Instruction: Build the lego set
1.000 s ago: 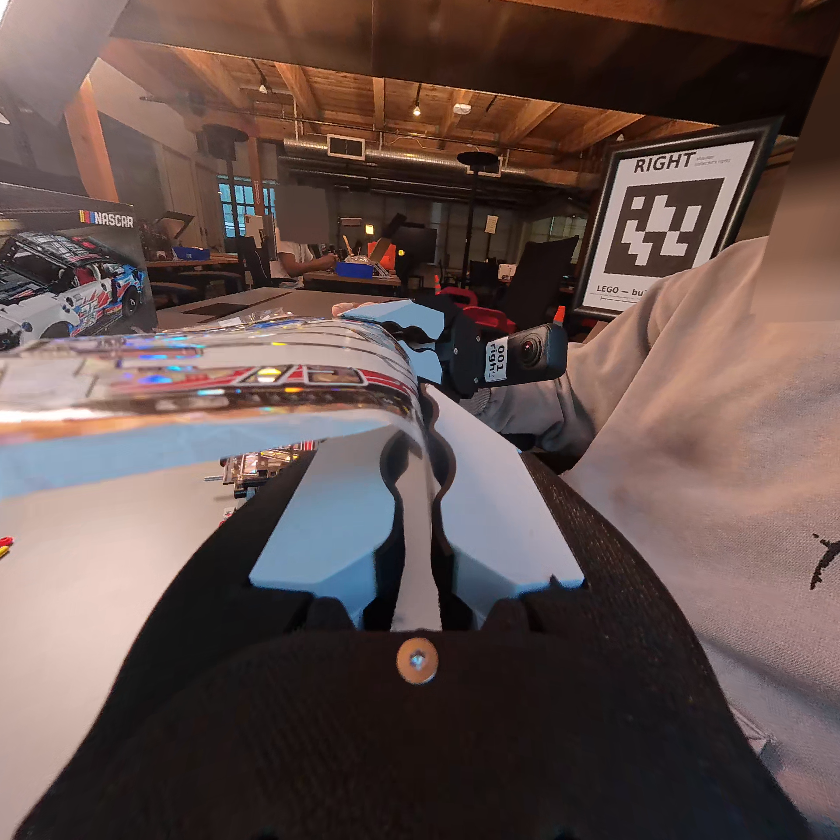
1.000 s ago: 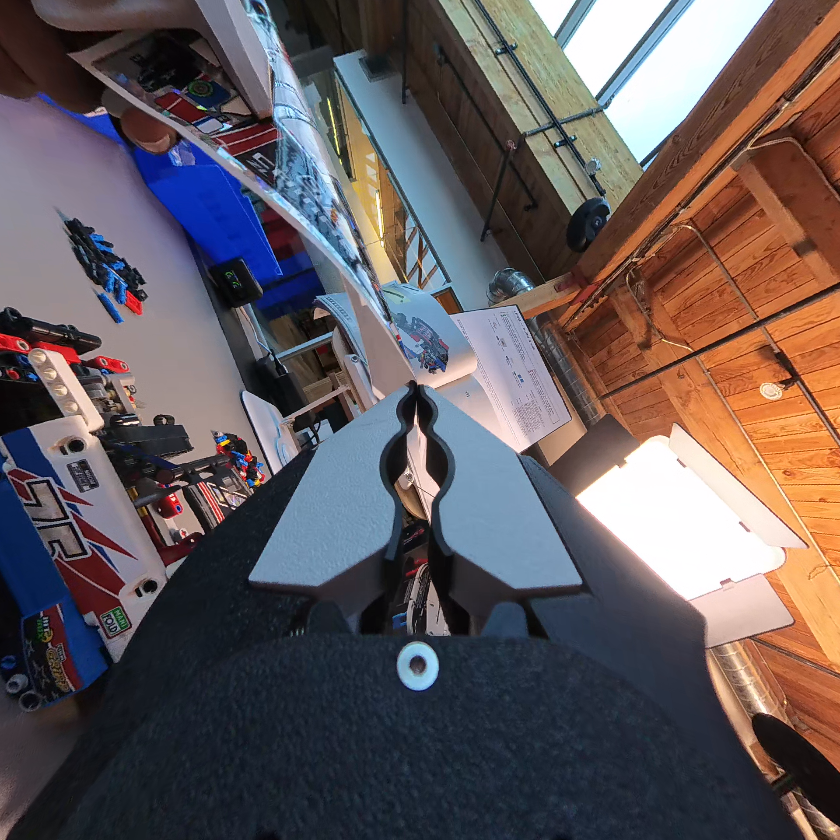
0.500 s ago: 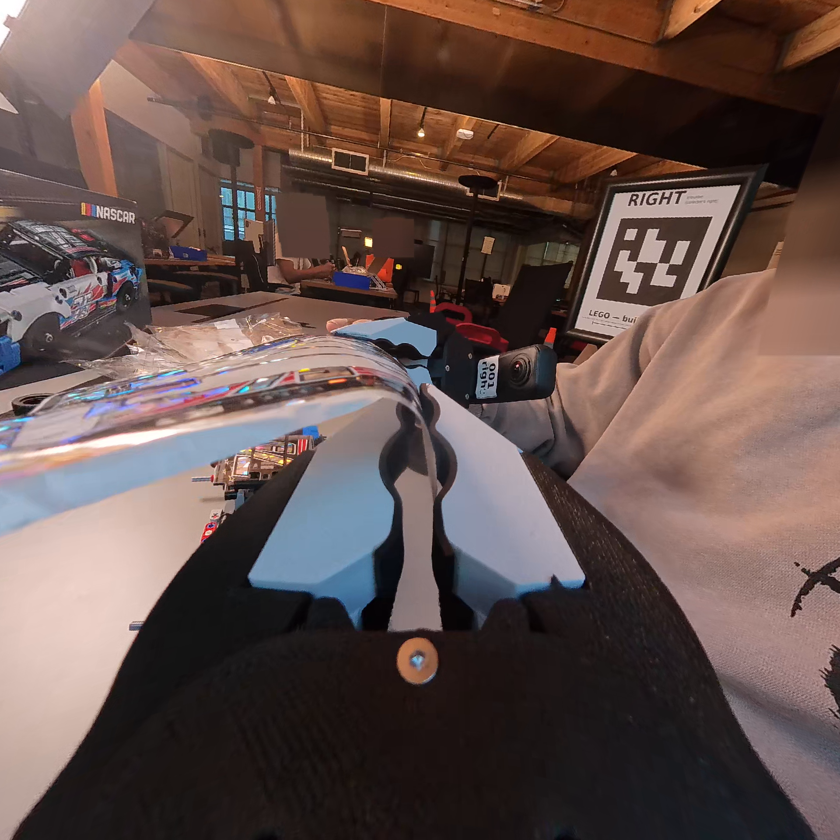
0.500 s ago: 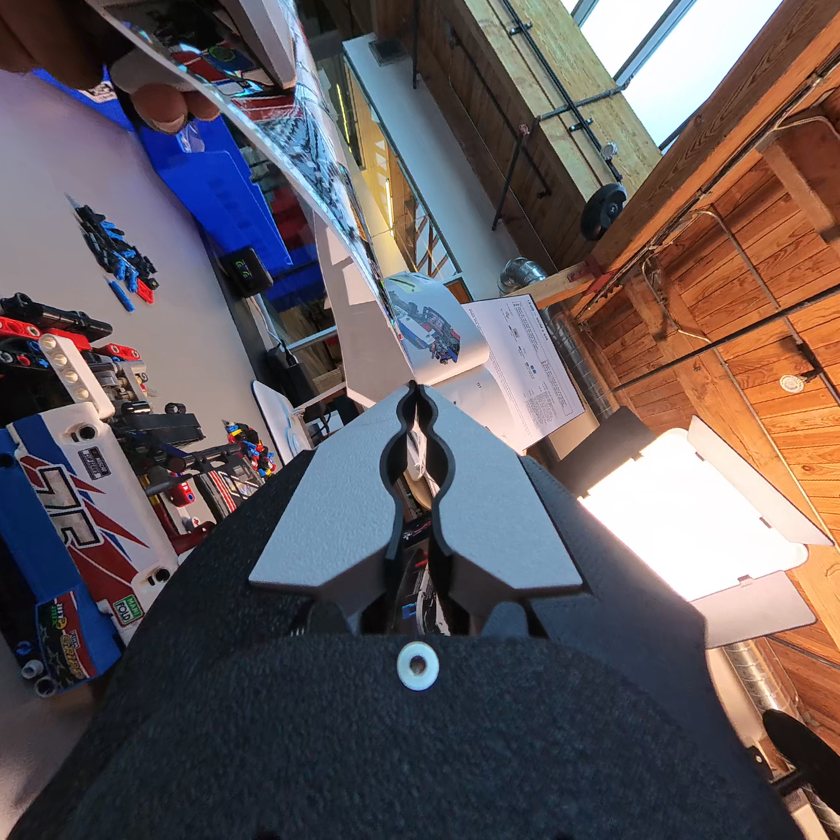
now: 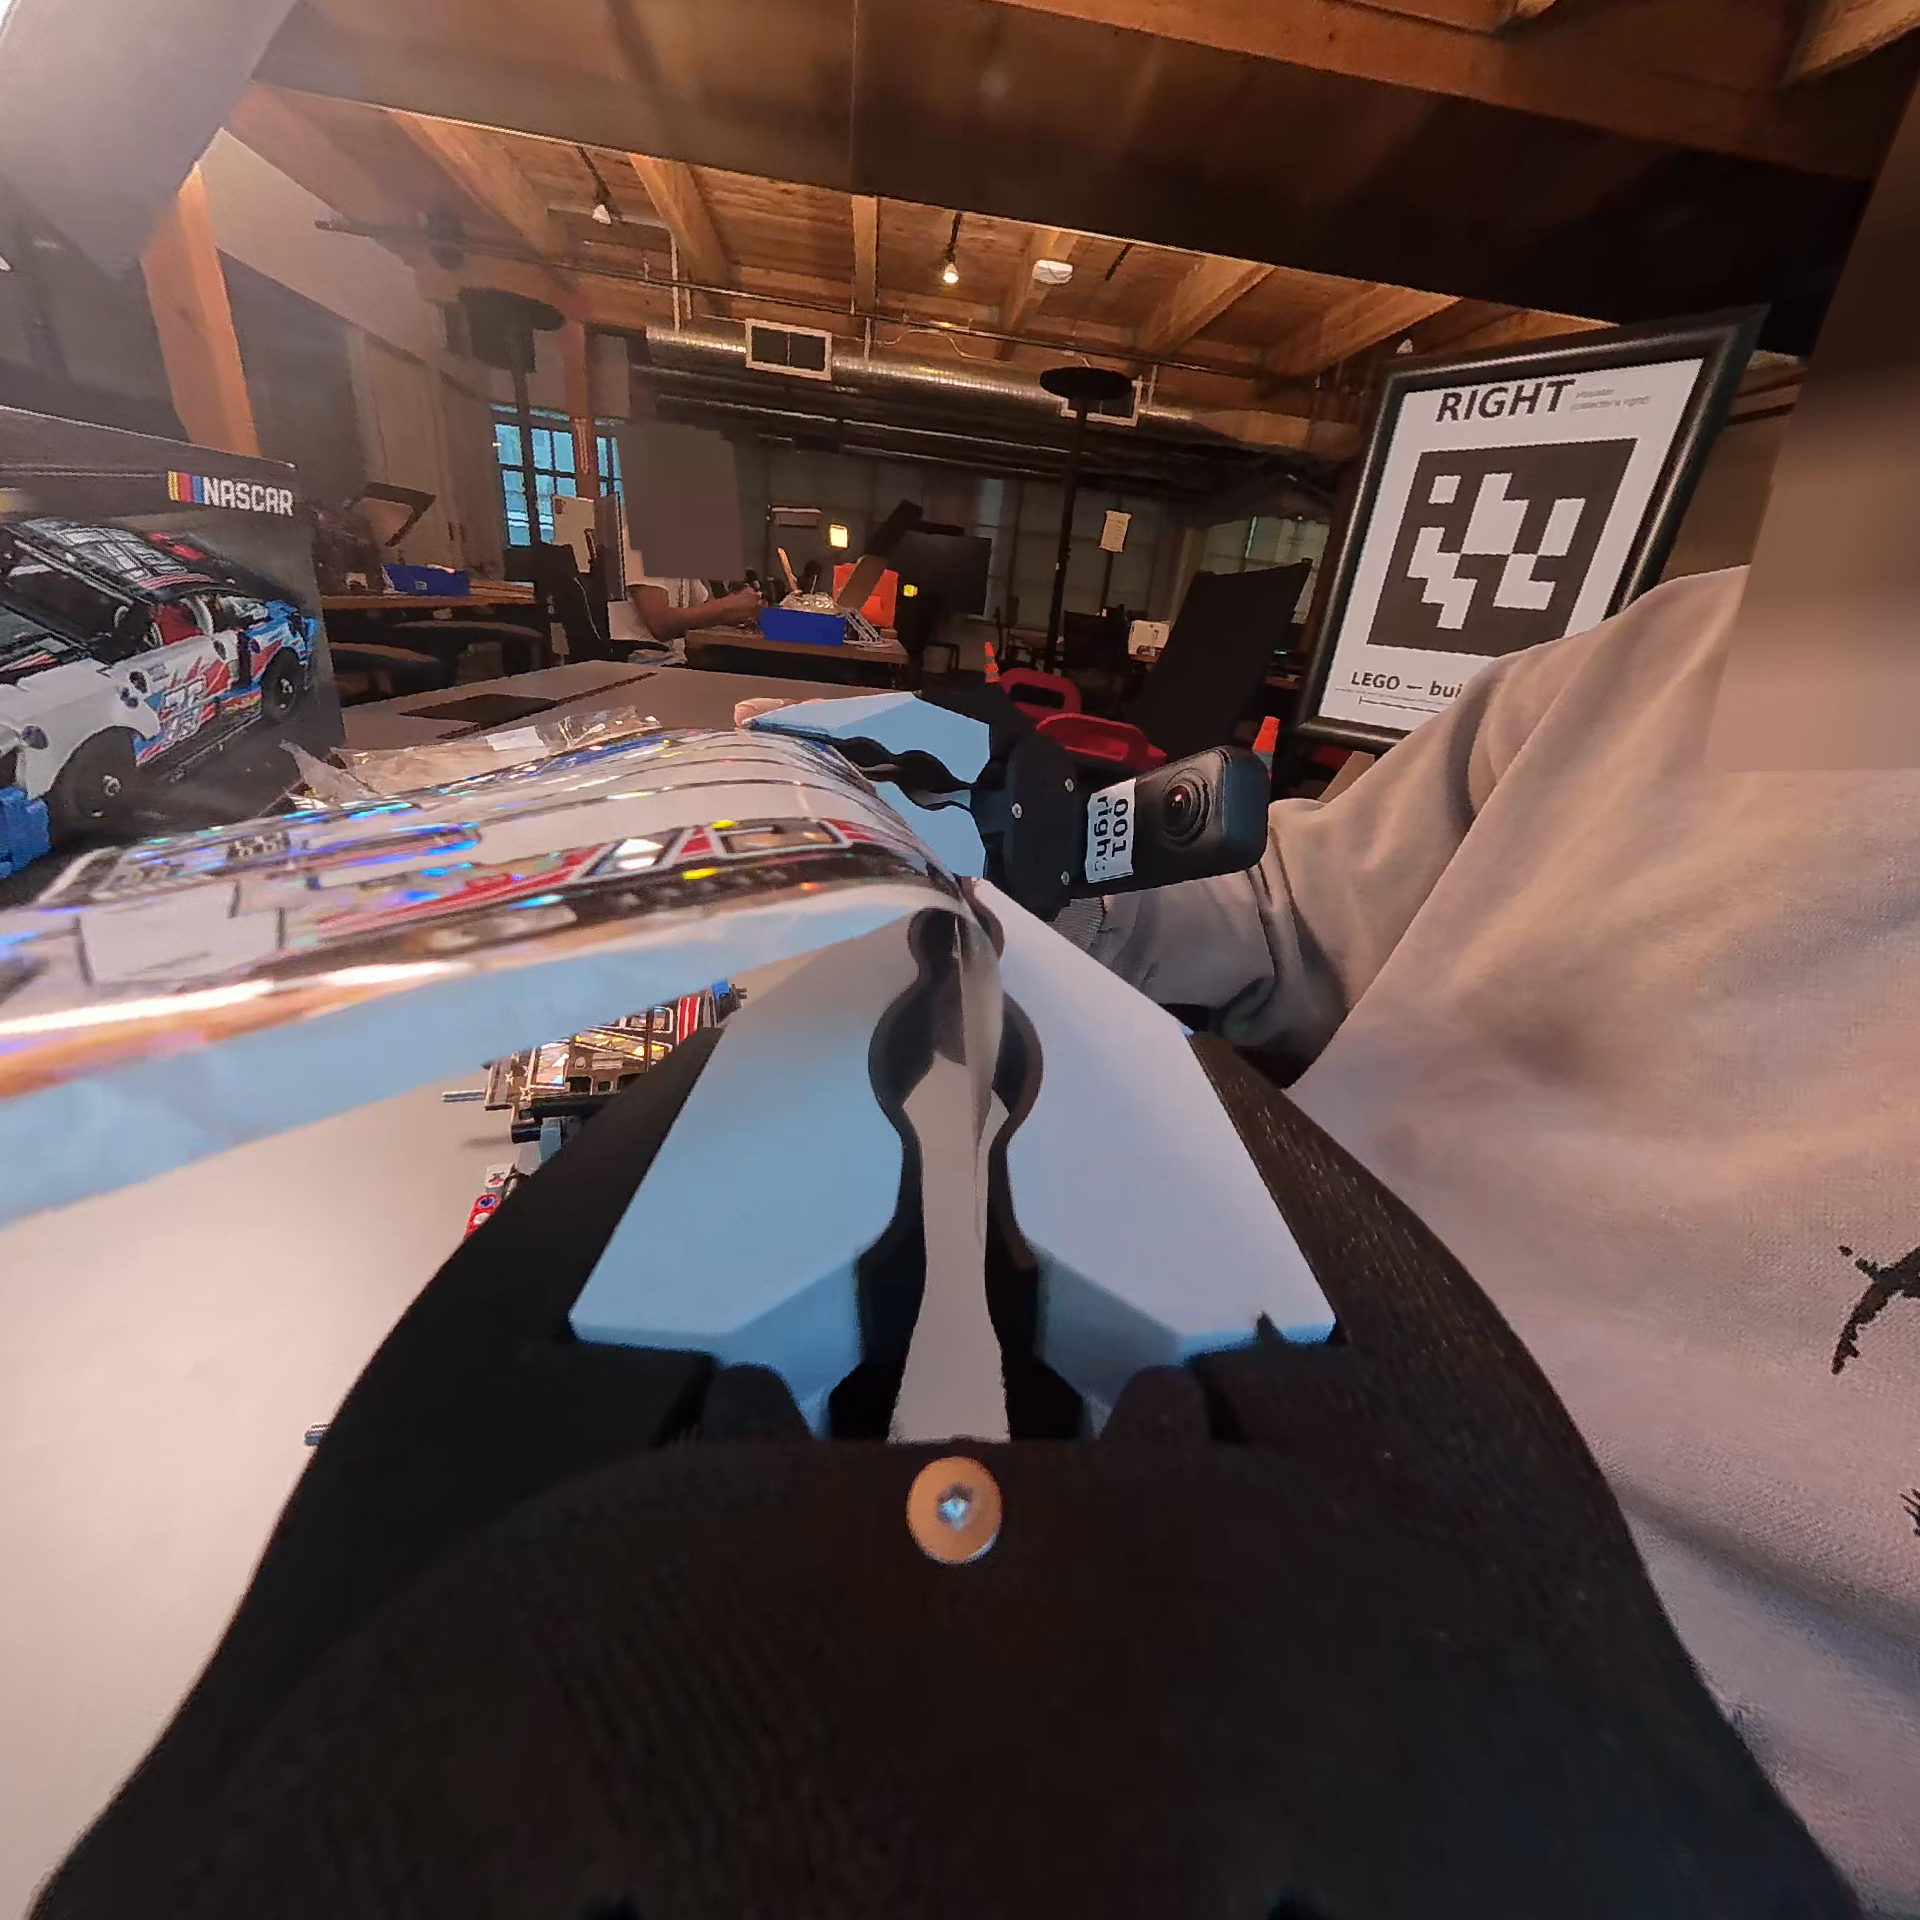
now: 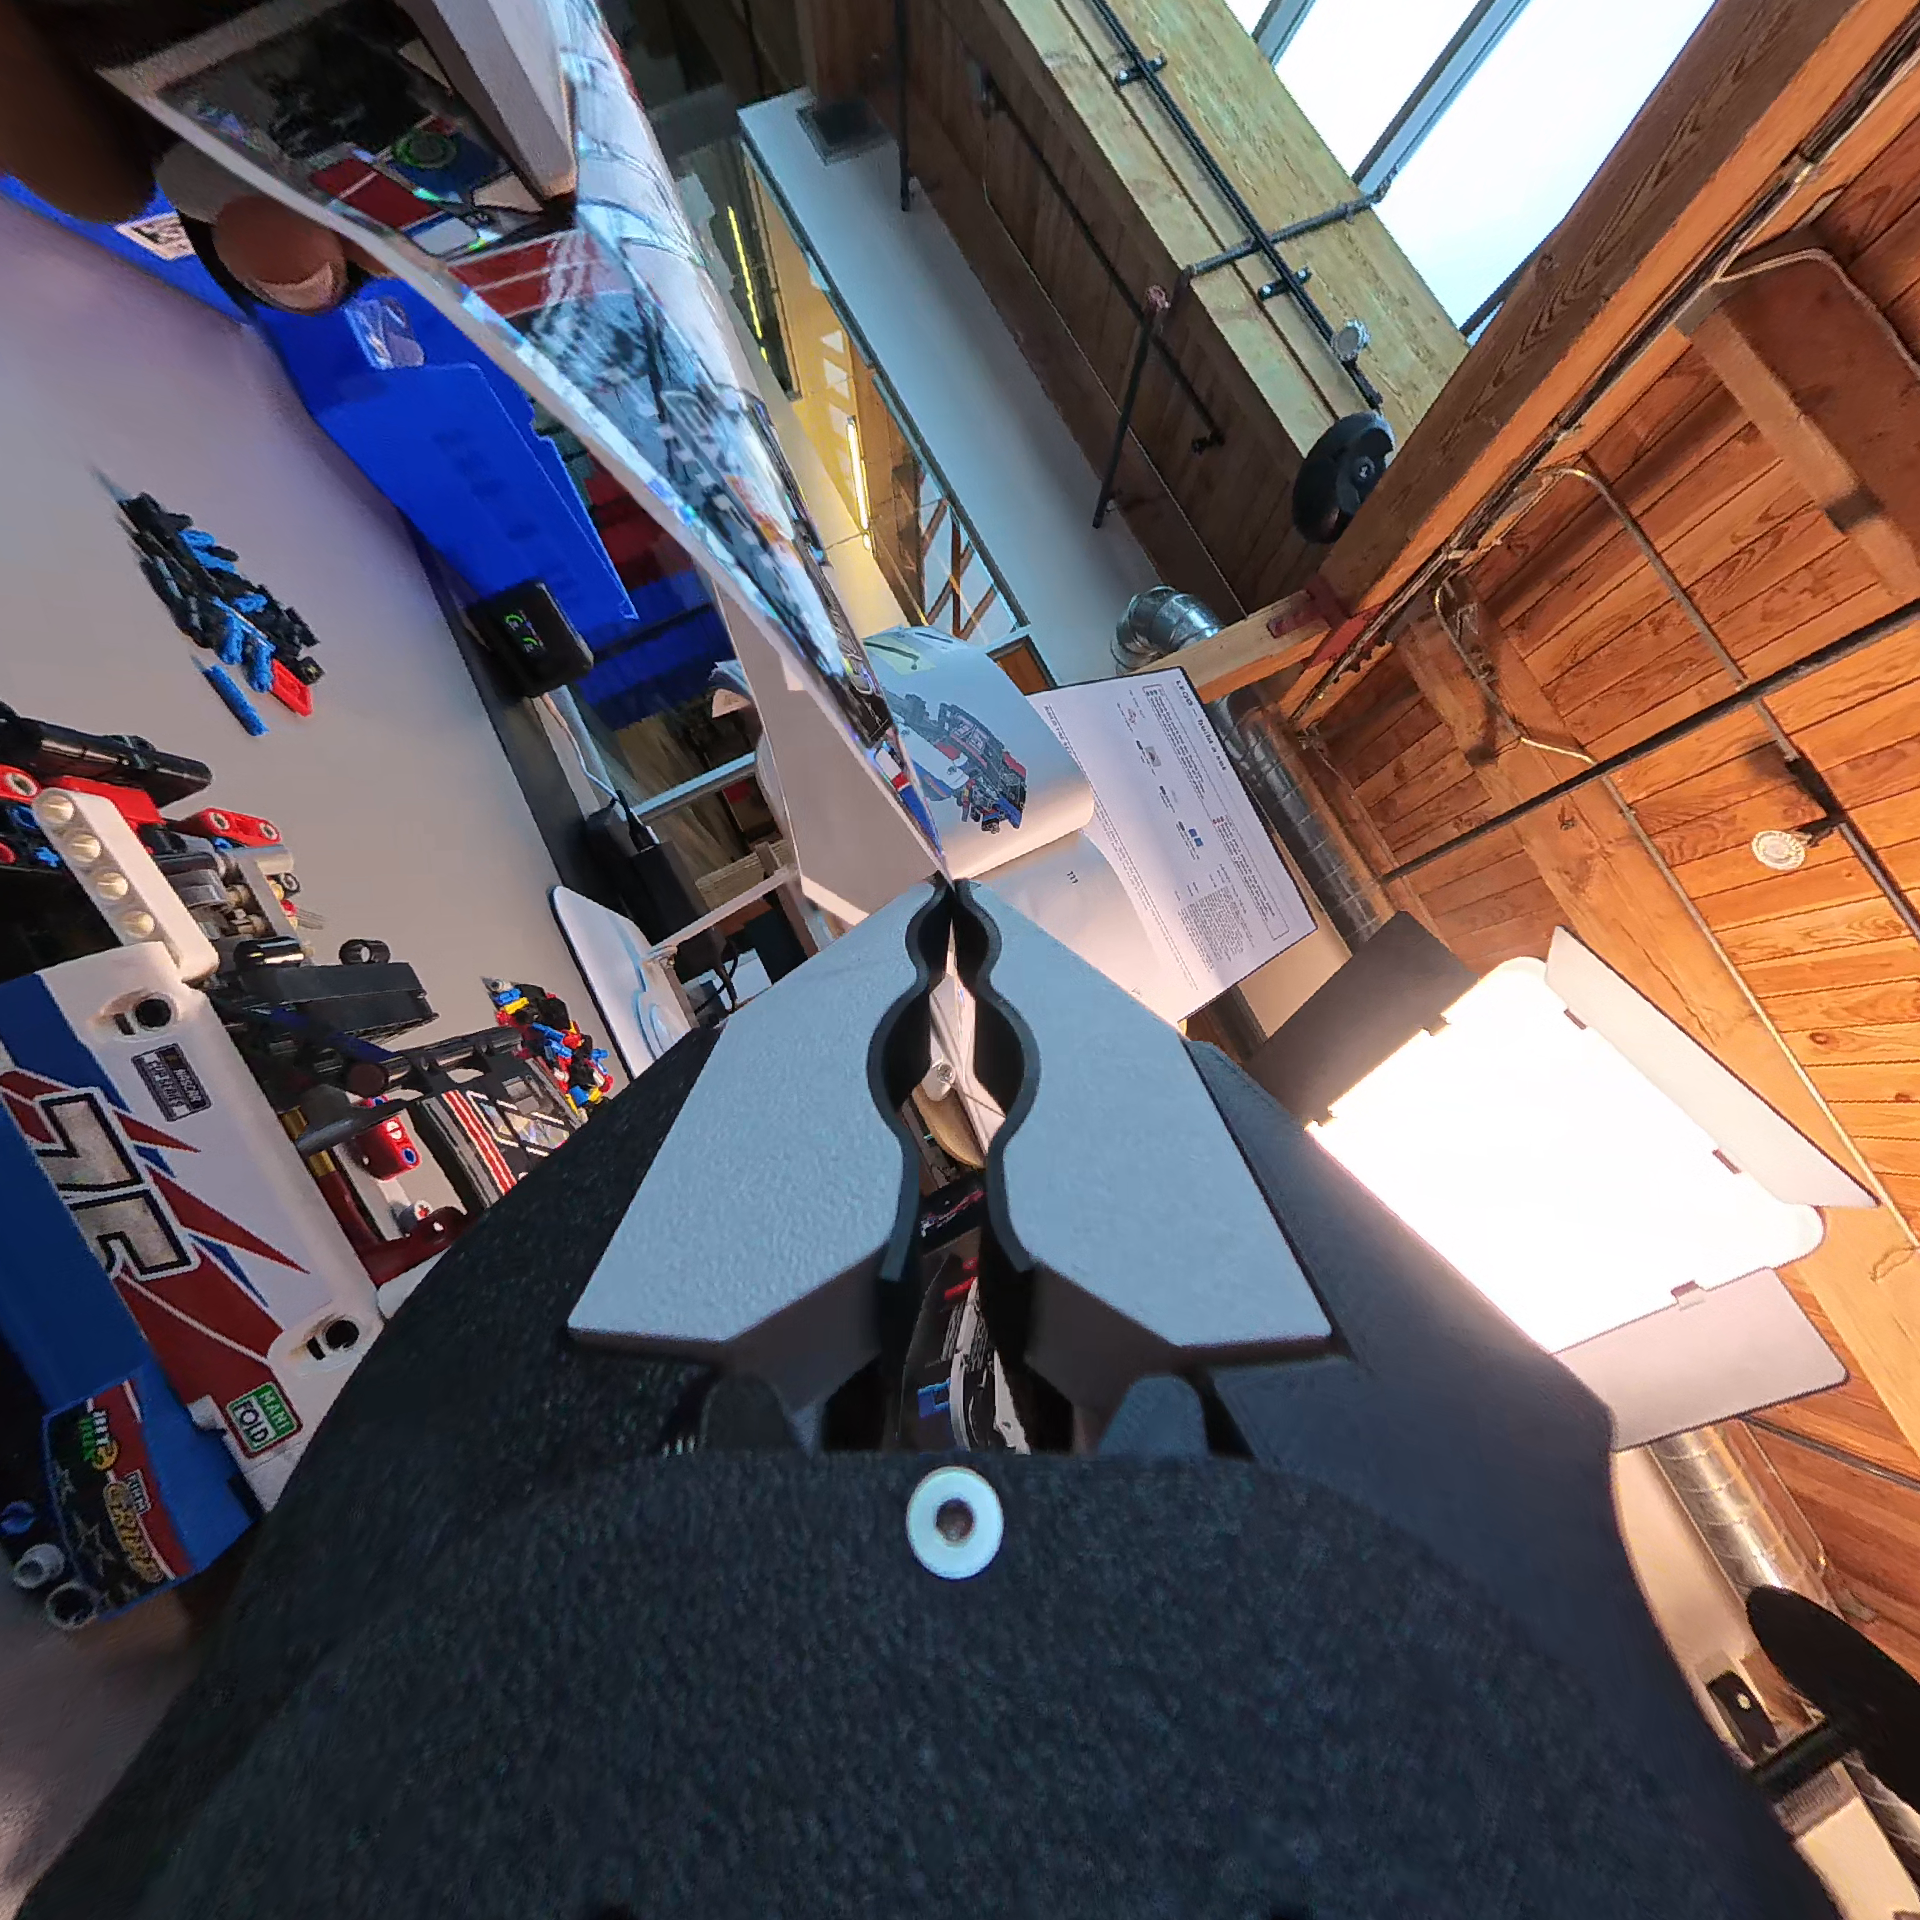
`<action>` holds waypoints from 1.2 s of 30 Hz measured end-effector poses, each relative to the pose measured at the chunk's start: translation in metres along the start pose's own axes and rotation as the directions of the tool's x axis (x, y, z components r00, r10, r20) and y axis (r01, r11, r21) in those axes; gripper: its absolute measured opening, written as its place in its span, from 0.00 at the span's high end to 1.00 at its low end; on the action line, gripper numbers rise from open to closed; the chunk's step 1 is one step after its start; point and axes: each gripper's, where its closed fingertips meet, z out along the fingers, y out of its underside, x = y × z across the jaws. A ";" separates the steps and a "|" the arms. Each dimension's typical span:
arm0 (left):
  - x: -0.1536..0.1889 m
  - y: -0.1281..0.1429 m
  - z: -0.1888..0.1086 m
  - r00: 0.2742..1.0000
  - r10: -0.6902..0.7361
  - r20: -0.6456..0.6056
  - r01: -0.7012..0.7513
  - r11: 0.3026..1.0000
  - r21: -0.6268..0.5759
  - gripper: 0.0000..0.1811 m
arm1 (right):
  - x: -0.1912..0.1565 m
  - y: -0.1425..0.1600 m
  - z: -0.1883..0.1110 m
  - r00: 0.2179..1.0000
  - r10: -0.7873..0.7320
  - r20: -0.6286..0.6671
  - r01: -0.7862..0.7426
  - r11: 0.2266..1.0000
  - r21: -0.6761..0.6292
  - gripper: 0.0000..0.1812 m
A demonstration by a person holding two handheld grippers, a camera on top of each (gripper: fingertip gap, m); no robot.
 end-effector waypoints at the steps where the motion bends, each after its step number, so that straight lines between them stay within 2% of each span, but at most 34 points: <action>1: 0.000 0.001 0.000 1.000 0.005 -0.001 -0.005 1.000 -0.006 1.00 | 0.000 0.000 0.000 1.000 0.000 -0.001 0.000 1.000 0.000 1.00; 13: 0.006 0.008 0.004 0.998 0.057 -0.013 -0.057 0.997 -0.051 1.00 | 0.006 0.007 0.000 0.999 0.044 -0.020 -0.045 0.999 -0.021 1.00; 18: 0.005 0.012 0.005 0.998 0.070 -0.006 -0.070 0.995 -0.068 1.00 | 0.013 0.016 0.001 0.972 0.236 -0.012 -0.236 0.971 -0.034 0.97; 26: 0.001 0.015 0.007 0.996 0.080 0.026 -0.078 0.994 -0.073 1.00 | 0.020 0.030 0.002 0.851 0.524 0.006 -0.523 0.851 -0.052 0.96; 31: -0.002 0.018 0.008 0.995 0.090 0.040 -0.086 0.992 -0.088 1.00 | 0.021 0.033 0.001 0.815 0.579 0.017 -0.577 0.815 -0.054 0.96; 36: -0.004 0.026 0.011 0.986 0.151 0.068 -0.141 0.980 -0.141 1.00 | 0.025 0.035 0.001 0.735 0.678 0.028 -0.677 0.735 -0.048 0.96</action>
